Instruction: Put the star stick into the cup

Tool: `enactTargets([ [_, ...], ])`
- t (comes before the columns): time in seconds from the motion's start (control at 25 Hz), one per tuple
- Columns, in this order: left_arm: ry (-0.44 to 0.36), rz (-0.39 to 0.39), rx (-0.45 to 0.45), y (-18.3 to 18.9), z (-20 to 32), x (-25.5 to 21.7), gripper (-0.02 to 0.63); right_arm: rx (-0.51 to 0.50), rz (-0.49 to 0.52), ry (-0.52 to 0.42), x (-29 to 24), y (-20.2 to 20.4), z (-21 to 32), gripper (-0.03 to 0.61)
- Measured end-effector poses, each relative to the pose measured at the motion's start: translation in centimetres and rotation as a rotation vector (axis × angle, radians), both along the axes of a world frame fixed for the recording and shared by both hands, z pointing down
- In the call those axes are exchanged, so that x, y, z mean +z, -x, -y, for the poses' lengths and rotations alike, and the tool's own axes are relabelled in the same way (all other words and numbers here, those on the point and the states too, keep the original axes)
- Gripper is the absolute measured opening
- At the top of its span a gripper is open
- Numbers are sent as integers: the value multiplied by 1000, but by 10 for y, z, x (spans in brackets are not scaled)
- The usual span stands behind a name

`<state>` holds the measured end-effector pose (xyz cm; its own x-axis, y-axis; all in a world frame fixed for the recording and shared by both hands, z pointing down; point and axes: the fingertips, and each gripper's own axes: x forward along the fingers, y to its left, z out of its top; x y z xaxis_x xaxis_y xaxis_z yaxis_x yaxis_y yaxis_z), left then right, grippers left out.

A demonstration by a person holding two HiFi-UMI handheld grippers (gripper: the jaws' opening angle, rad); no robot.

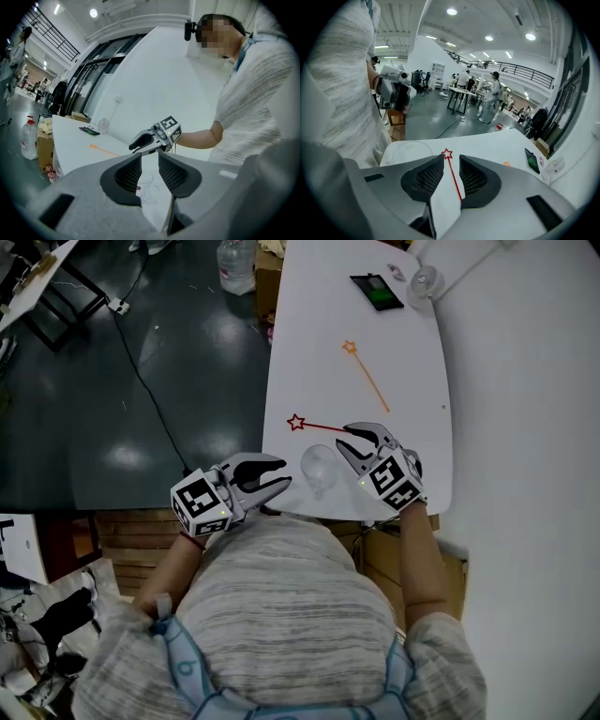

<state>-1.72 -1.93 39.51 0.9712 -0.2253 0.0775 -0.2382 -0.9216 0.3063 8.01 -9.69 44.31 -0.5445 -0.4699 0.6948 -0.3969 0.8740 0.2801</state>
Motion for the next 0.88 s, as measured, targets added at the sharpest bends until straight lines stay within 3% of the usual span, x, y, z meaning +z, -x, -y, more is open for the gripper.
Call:
enactTargets([
  [0.56, 26, -5, -13, 9, 7, 7, 120, -181, -254, 124, 74, 12, 33, 81],
  [0.88, 37, -2, -12, 9, 6, 10, 120, -290, -398, 246, 119, 7, 30, 81],
])
